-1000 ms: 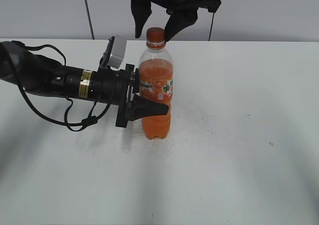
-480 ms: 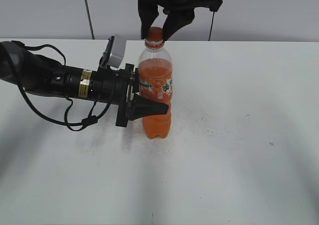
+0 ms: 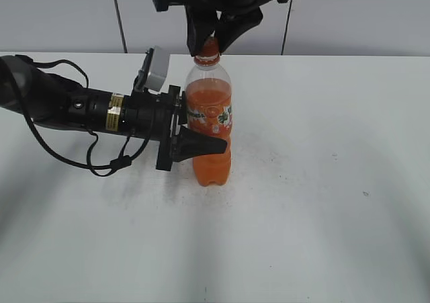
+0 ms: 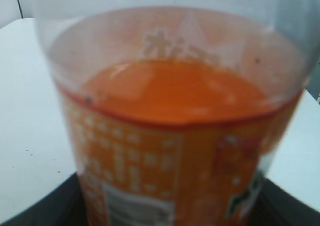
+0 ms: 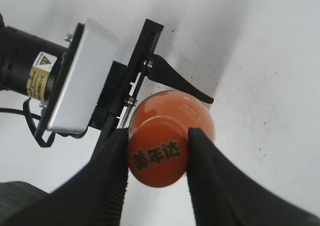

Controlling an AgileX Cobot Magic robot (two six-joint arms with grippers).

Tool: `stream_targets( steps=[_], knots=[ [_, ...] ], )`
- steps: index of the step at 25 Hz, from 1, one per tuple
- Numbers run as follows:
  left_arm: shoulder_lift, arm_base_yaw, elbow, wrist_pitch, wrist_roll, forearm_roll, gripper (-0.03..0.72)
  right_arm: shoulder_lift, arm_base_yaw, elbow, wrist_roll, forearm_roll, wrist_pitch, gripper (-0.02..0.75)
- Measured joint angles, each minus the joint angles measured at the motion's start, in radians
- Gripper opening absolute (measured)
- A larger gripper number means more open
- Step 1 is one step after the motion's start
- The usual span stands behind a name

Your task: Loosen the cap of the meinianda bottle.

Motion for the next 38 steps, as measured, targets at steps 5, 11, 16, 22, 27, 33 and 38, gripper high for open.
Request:
stream_targets(
  steps=[5, 11, 16, 22, 27, 33, 38],
  knots=[
    [0.0, 0.0, 0.0, 0.0, 0.003, 0.0, 0.428, 0.0, 0.0, 0.0, -0.247, 0.006, -0.001, 0.272],
    [0.0, 0.0, 0.0, 0.0, 0.003, 0.0, 0.428, 0.0, 0.0, 0.0, -0.503, 0.004, -0.002, 0.272],
    [0.0, 0.0, 0.0, 0.0, 0.003, 0.0, 0.428, 0.0, 0.0, -0.001, -0.721, -0.001, -0.002, 0.272],
    [0.0, 0.0, 0.0, 0.001, 0.003, 0.006, 0.428, 0.0, -0.009, -0.002, -0.93, 0.004, -0.002, 0.272],
    [0.0, 0.0, -0.002, 0.009, -0.005, 0.007, 0.428, 0.0, -0.031, -0.002, -0.989, 0.021, -0.002, 0.272],
    [0.0, 0.002, -0.006, 0.002, -0.004, 0.03, 0.428, 0.0, -0.033, -0.002, -1.12, 0.069, -0.002, 0.272],
    [0.0, 0.002, -0.007, 0.001, -0.004, 0.033, 0.429, 0.0, -0.034, -0.002, -1.291, 0.08, -0.001, 0.272]
  ],
)
